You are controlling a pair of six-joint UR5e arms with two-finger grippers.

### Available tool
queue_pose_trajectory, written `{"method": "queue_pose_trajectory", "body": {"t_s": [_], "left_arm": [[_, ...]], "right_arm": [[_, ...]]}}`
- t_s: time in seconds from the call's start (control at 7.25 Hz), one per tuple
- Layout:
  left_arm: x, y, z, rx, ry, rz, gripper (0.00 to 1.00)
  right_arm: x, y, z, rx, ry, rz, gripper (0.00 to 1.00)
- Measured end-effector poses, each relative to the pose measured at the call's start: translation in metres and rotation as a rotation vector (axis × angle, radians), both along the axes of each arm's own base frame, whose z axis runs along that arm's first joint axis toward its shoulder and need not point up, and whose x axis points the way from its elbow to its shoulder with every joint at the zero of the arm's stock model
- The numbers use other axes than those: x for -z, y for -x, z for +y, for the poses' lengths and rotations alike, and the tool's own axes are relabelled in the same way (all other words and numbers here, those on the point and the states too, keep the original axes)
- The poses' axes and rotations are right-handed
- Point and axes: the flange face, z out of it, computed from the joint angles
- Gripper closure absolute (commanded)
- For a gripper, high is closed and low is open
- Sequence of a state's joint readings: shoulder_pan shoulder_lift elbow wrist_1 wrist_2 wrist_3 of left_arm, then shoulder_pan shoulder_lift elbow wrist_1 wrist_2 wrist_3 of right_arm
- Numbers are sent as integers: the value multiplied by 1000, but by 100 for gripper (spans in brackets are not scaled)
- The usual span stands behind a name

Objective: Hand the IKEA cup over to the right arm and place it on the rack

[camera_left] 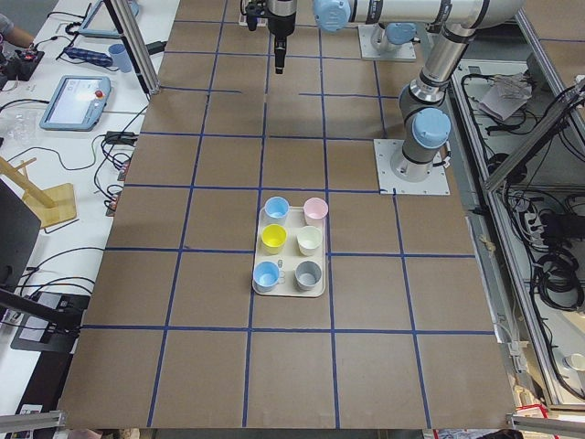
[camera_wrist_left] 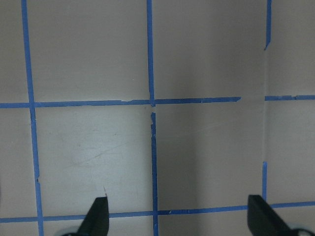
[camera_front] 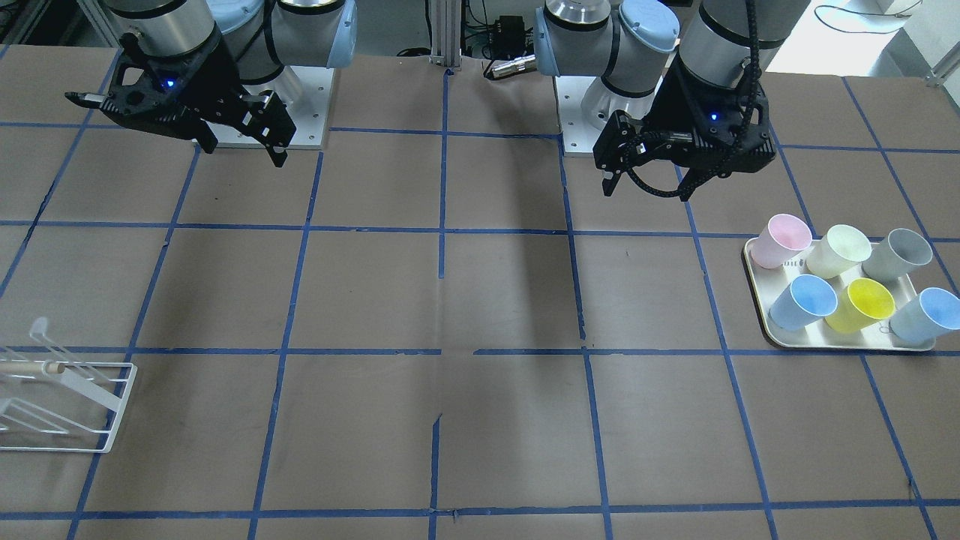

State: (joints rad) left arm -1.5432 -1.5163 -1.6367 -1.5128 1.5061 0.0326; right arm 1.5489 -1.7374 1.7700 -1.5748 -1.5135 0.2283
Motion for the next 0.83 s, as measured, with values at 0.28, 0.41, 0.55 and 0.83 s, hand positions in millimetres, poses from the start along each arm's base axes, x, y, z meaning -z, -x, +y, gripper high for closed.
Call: {"method": "queue_pose_trajectory", "body": {"t_s": [0.28,0.41,0.55,0.83], "left_arm": [[7,-3,3,-6,-16,0,0],[18,-15,2,-8,-35,0,0],[30,-42,-2,-5,-45,0,0],[56,-132,-18,-9,-36,-1,0]], "right_arm": [[2,0,6,1,-4,1,0],[2,0,8,4,-3,0,0],[1,0,9,7,1,-1,0],[1,-1,9,9,5,-2,0]]}}
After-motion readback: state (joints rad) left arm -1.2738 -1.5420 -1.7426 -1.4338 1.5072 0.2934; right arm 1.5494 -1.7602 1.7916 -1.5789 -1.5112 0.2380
